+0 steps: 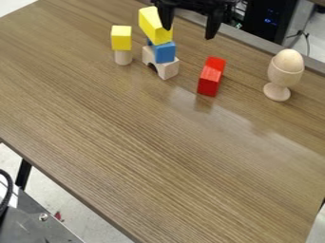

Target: Move the yellow block on to of the red block

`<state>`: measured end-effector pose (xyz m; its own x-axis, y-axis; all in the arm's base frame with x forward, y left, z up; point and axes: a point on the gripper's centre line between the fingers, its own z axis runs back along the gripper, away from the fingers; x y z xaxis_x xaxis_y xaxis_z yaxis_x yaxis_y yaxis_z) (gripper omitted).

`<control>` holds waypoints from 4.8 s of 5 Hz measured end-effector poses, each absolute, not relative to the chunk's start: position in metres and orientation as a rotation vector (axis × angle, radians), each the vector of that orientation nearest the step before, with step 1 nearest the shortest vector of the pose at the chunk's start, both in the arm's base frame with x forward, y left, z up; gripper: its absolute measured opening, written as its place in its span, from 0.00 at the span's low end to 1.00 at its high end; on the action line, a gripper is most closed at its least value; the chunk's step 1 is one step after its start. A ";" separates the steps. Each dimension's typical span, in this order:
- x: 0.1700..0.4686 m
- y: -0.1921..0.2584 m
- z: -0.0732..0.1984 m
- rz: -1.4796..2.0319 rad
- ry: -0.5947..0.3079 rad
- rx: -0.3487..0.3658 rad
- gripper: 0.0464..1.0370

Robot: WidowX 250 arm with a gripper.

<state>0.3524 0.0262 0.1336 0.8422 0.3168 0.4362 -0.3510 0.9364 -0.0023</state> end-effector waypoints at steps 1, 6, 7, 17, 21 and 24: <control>0.349 0.026 0.121 0.352 -0.409 0.084 0.96; 0.345 0.069 0.125 0.497 -0.399 0.064 0.96; 0.343 0.079 0.134 0.524 -0.424 0.079 0.96; 0.386 0.112 0.091 0.701 -0.369 0.037 0.54; 0.383 0.040 0.117 0.484 -0.435 -0.003 0.53; 0.417 0.009 0.063 0.337 -0.340 0.052 0.53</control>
